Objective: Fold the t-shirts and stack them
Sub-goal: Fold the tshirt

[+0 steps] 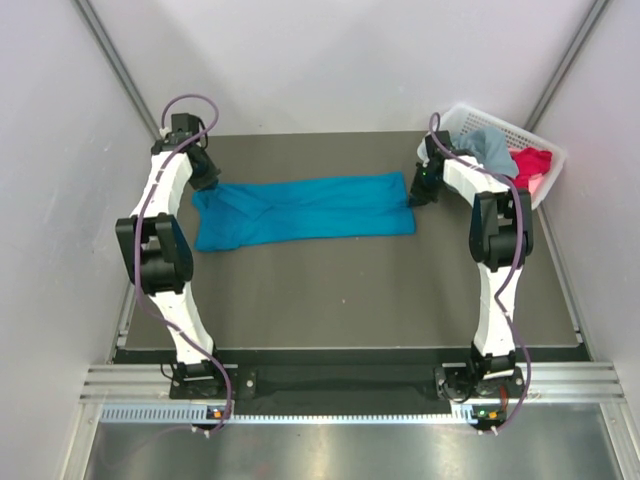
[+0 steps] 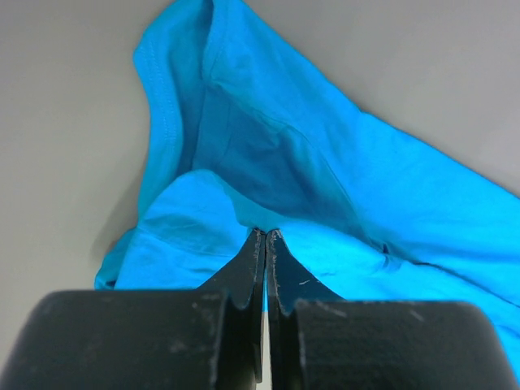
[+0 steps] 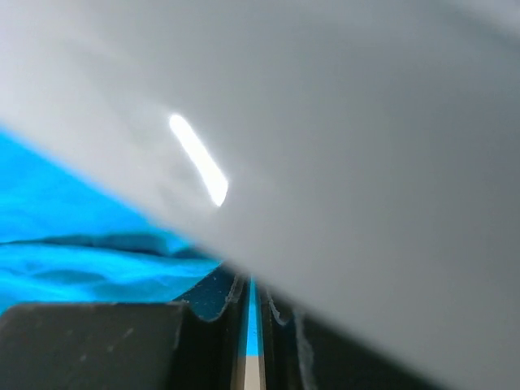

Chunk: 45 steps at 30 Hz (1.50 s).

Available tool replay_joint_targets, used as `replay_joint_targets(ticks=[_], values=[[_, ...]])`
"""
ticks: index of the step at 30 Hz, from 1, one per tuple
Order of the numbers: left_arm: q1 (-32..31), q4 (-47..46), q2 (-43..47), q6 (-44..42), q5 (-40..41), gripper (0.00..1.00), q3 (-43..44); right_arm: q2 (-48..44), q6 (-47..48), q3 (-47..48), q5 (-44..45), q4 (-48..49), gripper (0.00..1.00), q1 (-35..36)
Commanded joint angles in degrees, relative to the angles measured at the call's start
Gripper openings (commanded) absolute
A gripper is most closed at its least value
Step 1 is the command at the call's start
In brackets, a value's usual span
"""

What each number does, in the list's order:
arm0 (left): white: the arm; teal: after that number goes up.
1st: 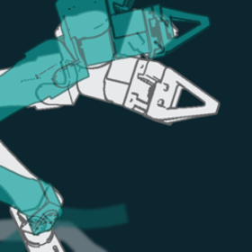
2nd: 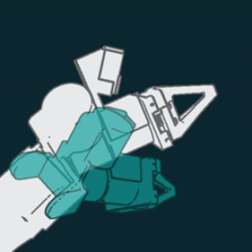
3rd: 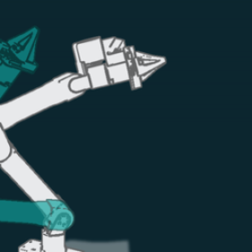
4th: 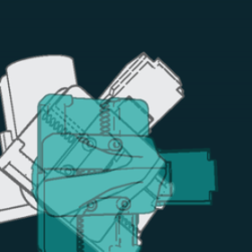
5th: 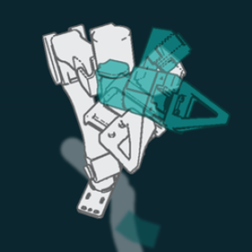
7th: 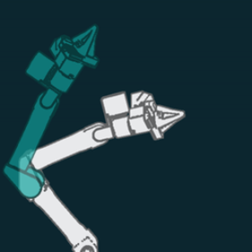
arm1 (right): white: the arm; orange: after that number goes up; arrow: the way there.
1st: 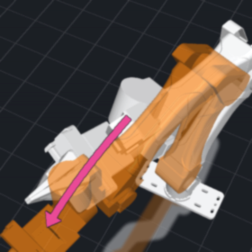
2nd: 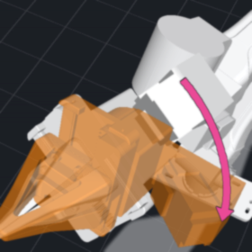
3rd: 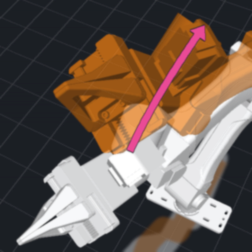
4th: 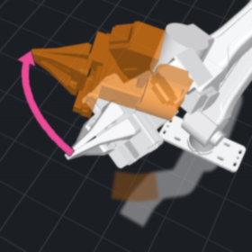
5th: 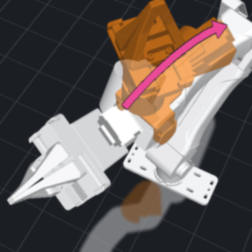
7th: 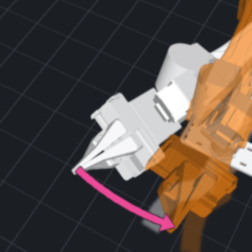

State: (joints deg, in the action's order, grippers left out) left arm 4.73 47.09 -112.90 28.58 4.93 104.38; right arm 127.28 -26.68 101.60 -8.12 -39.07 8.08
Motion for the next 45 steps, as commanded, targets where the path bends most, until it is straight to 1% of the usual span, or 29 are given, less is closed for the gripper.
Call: replay_joint_targets(ticks=[1, 5, 7, 8, 9, 10, 11, 13, 14, 15, 16, 17, 18, 19, 20, 21, 22, 24, 25, 27, 28, 33, 34, 37, 40, 45], values=[[0.2, -1.6, -1.7, -0.2, -1.4, 0.0, 2.2, 0.8, -0.4, 4.4, -0.1, 0.7, 0.06, -0.7], [0.2, -1.4, -3.9, -1.2, -1.2, 0.01, 4.4, 1.5, -0.6, 5.5, 0.0, 0.7, 0.08, -0.7], [0.1, -0.5, -4.8, -1.3, 0.3, 0.23, 6.0, 1.9, -0.7, 6.5, -0.2, 0.8, 0.1, -0.8], [0.3, 0.2, -5.7, -1.3, 1.0, 0.32, 8.3, 1.9, -0.7, 6.9, -0.3, 0.7, 0.14, -0.8], [0.3, 1.3, -5.9, -1.4, 1.7, 0.44, 9.5, 1.8, -0.5, 7.6, -0.3, 0.4, 0.17, -0.8], [0.4, 3.0, -6.0, -1.5, 3.0, 0.47, 10.3, 1.7, -0.3, 8.0, -0.1, -0.2, 0.21, -0.8], [0.4, 4.0, -5.0, -1.3, 4.4, 0.55, 10.5, 1.3, 0.0, 8.3, 0.2, -1.3, 0.28, -0.7], [0.8, 4.2, -2.7, -1.2, 5.8, 0.65, 8.1, -0.4, 1.1, 7.8, 2.0, -2.1, 0.36, -0.6], [1.2, 3.8, 0.3, -0.8, 6.3, 0.66, 4.5, -1.2, 1.5, 7.4, 2.8, -2.9, 0.43, -0.6], [1.7, 3.7, 2.1, -0.4, 6.5, 0.66, 2.2, -3.0, 2.2, 5.7, 4.0, -3.1, 0.46, -0.6], [2.7, 3.5, 3.7, 0.6, 6.4, 0.66, -2.8, -4.0, 2.9, 4.8, 4.4, -3.3, 0.48, -0.5], [3.4, 2.9, 7.5, 1.0, 5.9, 0.66, -5.4, -4.9, 4.0, 4.0, 4.8, -3.7, 0.54, -0.4], [4.1, 2.5, 9.3, 1.3, 5.6, 0.66, -7.8, -7.0, 4.4, 2.1, 5.6, -3.8, 0.56, -0.4], [5.4, 2.1, 11.2, 1.8, 5.4, 0.66, -12.9, -8.1, 4.8, 0.8, 5.7, -3.6, 0.57, -0.3], [6.1, 1.5, 14.8, 2.2, 4.7, 0.66, -15.4, -9.3, 4.7, -2.0, 5.7, -3.3, 0.61, -0.3], [7.8, 1.4, 16.4, 2.7, 4.2, 0.66, -17.8, -11.6, 4.5, -3.5, 5.1, -2.1, 0.62, -0.3], [8.9, 1.3, 19.4, 3.9, 3.4, 0.66, -22.5, -12.4, 4.4, -4.9, 4.6, -1.7, 0.62, -0.3], [12.6, 0.1, 22.4, 5.1, -0.8, 0.65, -27.4, -14.6, 3.9, -8.7, 2.9, -0.4, 0.64, -0.3], [13.9, -0.6, 25.2, 6.0, -2.6, 0.65, -31.8, -15.3, 3.7, -9.9, 2.2, 0.2, 0.64, -0.3], [17.0, -2.1, 27.3, 6.5, -6.9, 0.65, -35.5, -16.9, 2.9, -13.3, 0.4, 1.5, 0.64, -0.3], [17.7, -2.5, 28.4, 6.7, -7.8, 0.65, -38.0, -17.2, 2.5, -14.1, -0.1, 2.4, 0.65, -0.3], [19.4, -5.5, 28.4, 8.0, -12.9, 0.66, -41.8, -18.6, 2.4, -17.6, -2.7, 4.3, 0.66, -0.1], [19.6, -6.9, 27.7, 9.0, -15.2, 0.65, -42.8, -18.7, 2.3, -17.8, -3.0, 4.4, 0.66, 0.1], [20.1, -10.2, 25.6, 9.8, -18.0, 0.66, -44.3, -18.5, 2.9, -18.5, -3.8, 5.1, 0.67, 1.1], [20.6, -11.1, 22.2, 9.0, -18.7, 0.66, -43.0, -16.8, 4.2, -17.9, -3.8, 4.1, 0.69, 2.5], [20.7, -12.6, 16.6, 6.8, -21.7, 0.64, -40.4, -14.4, 5.1, -18.6, -2.4, 3.8, 0.7, 2.9]])
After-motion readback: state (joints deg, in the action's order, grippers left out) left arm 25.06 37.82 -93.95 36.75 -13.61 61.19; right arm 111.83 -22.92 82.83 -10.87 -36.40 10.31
